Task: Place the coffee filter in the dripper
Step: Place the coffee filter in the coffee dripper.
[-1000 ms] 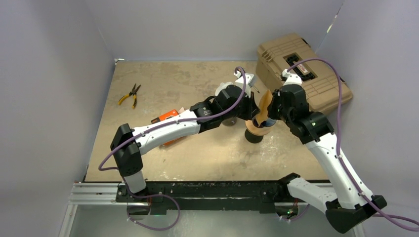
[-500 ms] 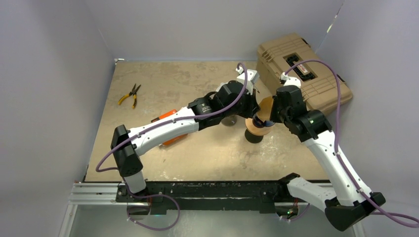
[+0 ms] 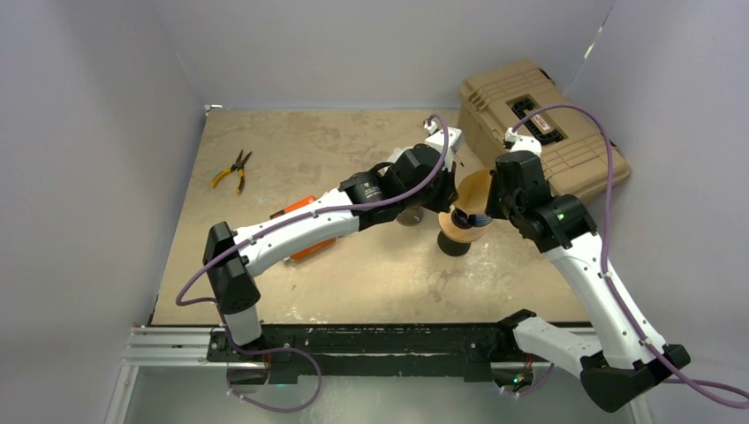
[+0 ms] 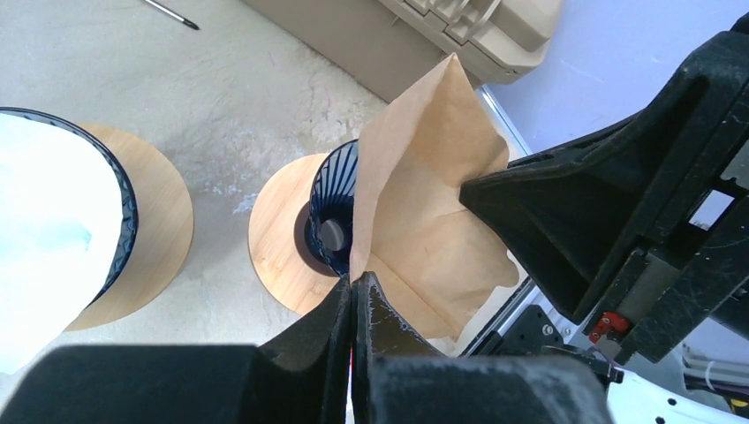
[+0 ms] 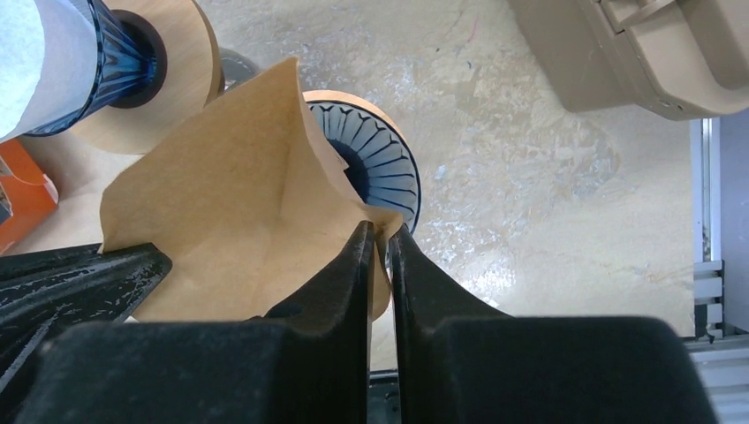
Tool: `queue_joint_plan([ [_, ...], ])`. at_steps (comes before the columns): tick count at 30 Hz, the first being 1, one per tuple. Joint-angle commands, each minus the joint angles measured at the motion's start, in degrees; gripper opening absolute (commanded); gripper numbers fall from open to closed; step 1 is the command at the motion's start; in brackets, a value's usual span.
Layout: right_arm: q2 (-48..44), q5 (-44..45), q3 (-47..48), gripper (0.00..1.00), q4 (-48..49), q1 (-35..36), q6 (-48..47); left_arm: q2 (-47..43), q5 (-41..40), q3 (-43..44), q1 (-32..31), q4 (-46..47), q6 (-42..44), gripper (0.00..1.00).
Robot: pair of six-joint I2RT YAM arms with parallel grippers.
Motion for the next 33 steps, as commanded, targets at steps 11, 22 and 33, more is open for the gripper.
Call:
queue_joint_plan([
  [11,-1.1,-3.0,-2.5,0.33,11.4,0.2,1.4,3.7,5.9,3.2,-0.2,3.9,-0.7,0.00],
  [22,3.4,-4.7,-3.5,0.43,11.9,0.1,0.6,2.6,4.4,3.0,-0.2,4.9,-1.4,0.00],
  [33,4.4,-3.6,-1.7,0.58,8.6,0.1,-0.5,0.1,3.4,3.5,-0.2,5.8,0.0,0.00],
])
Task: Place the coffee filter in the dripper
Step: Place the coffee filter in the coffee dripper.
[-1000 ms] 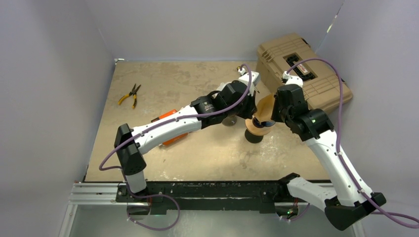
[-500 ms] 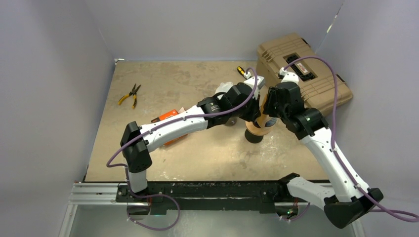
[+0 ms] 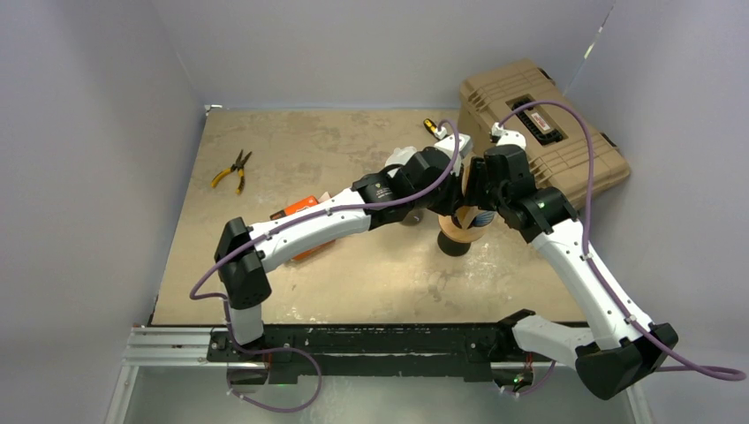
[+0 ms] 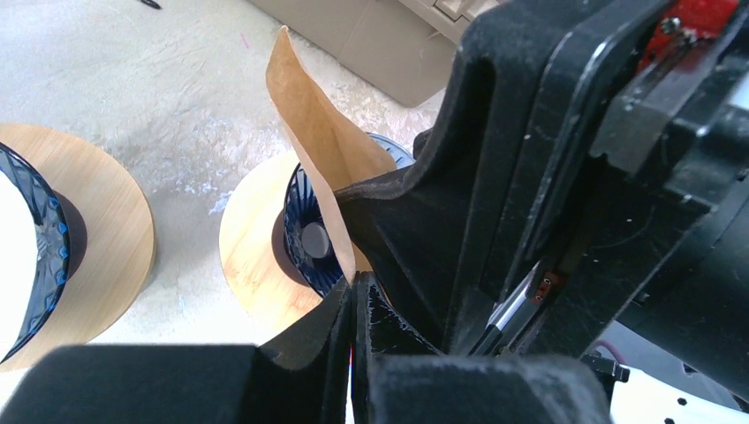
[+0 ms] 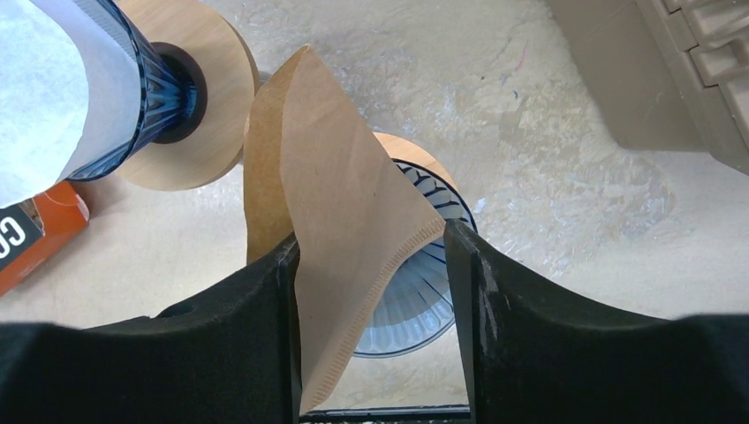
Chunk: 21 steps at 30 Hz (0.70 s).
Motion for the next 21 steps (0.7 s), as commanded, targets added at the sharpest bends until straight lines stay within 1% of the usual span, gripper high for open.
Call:
queue_joint_plan([
  [1,0.2,-0.5,1.6,0.58,-1.1,0.3,-0.7,-4.2,-0.6,2.7,-0.3,3.6,0.1,0.00],
  [4,0.1,0.2,1.7,0.55,-1.8,0.2,-0.8,-5.6,-1.9,1.7,-0.3,4.0,0.2,0.00],
  [5,0.0,0.5,1.6,0.50,-1.9,0.2,-0.8,-6.2,-2.2,1.1,-0.3,4.3,0.2,0.00],
  [7,-0.2,0.9,1.8,0.33,-2.3,0.3,-0.7,-7.3,-3.3,0.1,-0.3,4.7,0.2,0.00],
  [8,-0.3,1.1,2.1,0.29,-2.7,0.2,-0.7,-7.7,-3.8,-0.4,-0.3,4.9,0.1,0.00],
  [9,-0.5,1.4,2.2,0.27,-3.0,0.3,-0.7,-8.0,-4.2,-0.7,-0.2,5.0,0.1,0.00],
  [13,-1.4,3.3,2.8,0.25,-4.6,0.1,-0.9,-8.4,-5.1,-1.0,-0.2,4.5,0.4,0.00],
  [17,-1.7,4.2,3.3,0.24,-5.6,0.2,-0.5,-8.2,-5.9,-0.8,-0.2,3.9,0.6,0.00],
  [21,-2.2,4.1,3.5,0.27,-5.4,0.2,-0.6,-6.9,-4.6,0.0,-0.2,3.4,0.8,0.00],
])
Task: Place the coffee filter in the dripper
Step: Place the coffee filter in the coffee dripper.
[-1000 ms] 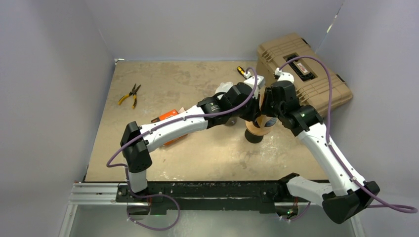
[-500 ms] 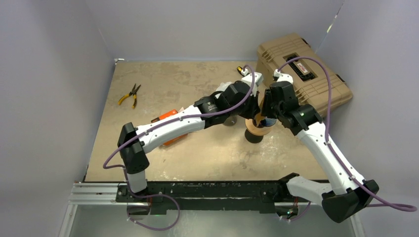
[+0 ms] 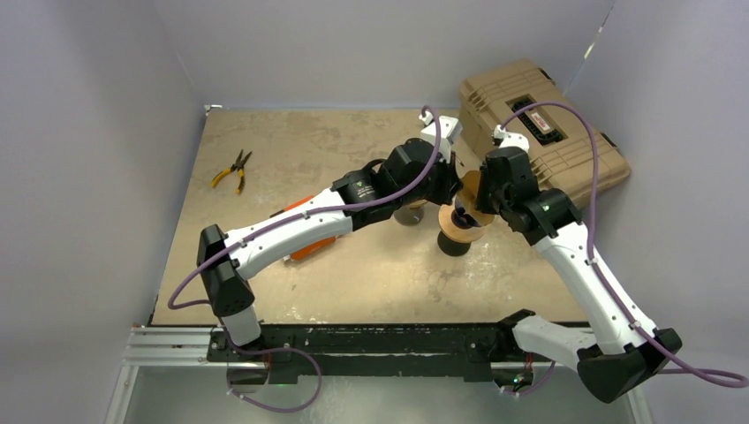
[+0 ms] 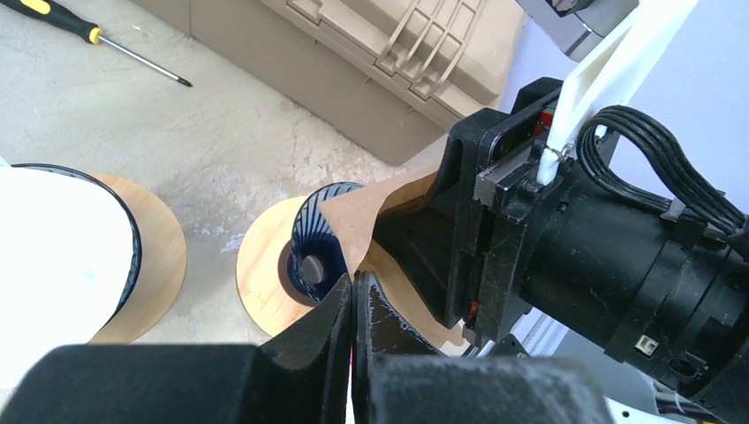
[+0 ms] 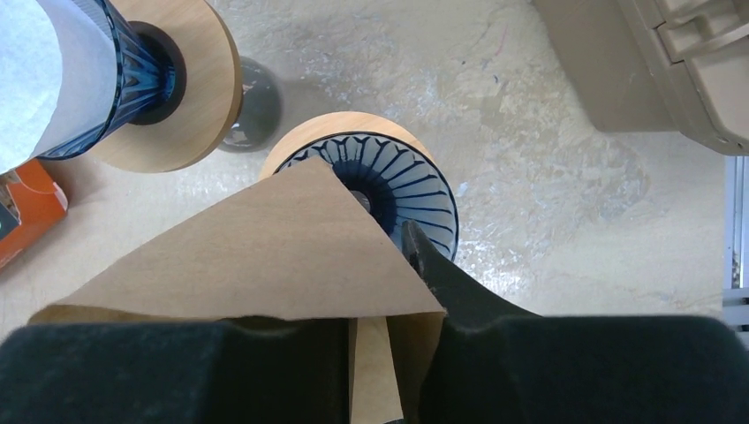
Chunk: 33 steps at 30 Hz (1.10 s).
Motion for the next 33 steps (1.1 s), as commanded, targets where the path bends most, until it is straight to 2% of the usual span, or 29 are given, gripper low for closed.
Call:
queue_joint_plan([
  [1,-1.2,2.5,2.2,0.29,-1.2,0.0,-0.2,-0.7,0.7,0.6,-0.2,1.5,0.6,0.00],
  [7,-1.5,0.6,1.1,0.51,0.8,0.0,-0.5,1.2,4.4,1.3,-0.2,1.6,-0.2,0.00],
  [17,-0.5,-7.0,0.6,0.66,3.8,-2.3,-1.1,3.1,5.2,1.8,-0.2,0.4,-1.4,0.00],
  [29,0.6,-22.3,0.2,0.66,4.4,-15.9,-5.6,3.0,4.5,0.3,0.3,2.2,-3.7,0.00],
  [33,0.5,-24.6,-0.3,0.61,4.5,-18.5,-5.9,3.5,3.8,0.3,0.5,1.8,-4.3,0.00],
])
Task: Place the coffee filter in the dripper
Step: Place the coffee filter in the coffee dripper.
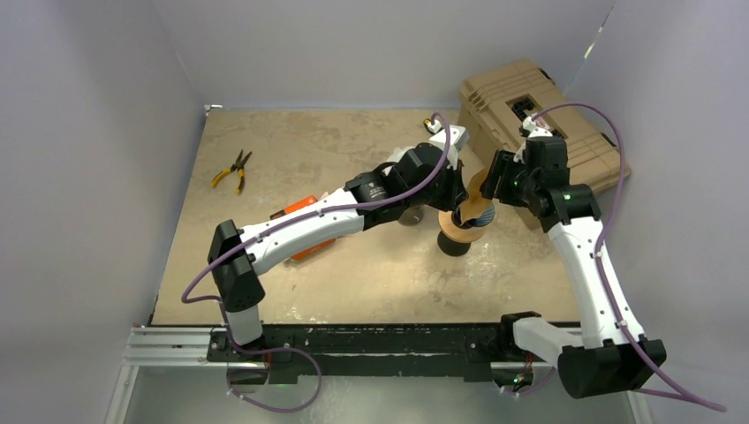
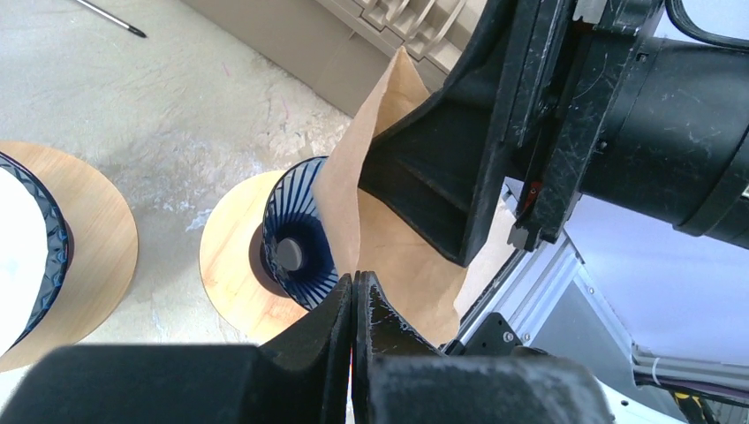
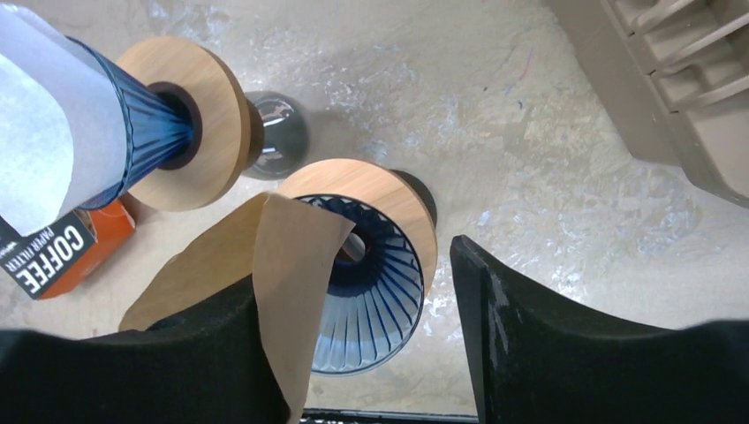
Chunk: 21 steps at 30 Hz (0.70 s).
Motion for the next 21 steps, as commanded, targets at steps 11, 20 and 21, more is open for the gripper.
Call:
queue_joint_plan([
  [11,0.7,-6.3,-2.2,0.34,3.1,-3.8,-1.5,2.3,-1.8,0.8,1.1,0.9,-4.0,0.01],
  [20,1.5,-6.7,-4.2,0.34,4.8,-3.9,-1.6,3.2,-4.3,1.4,1.1,-0.3,-2.6,0.16],
  [21,1.6,-6.6,-4.2,0.34,4.8,-3.9,-1.6,3.4,-4.5,1.7,1.1,-0.7,-2.5,0.20],
])
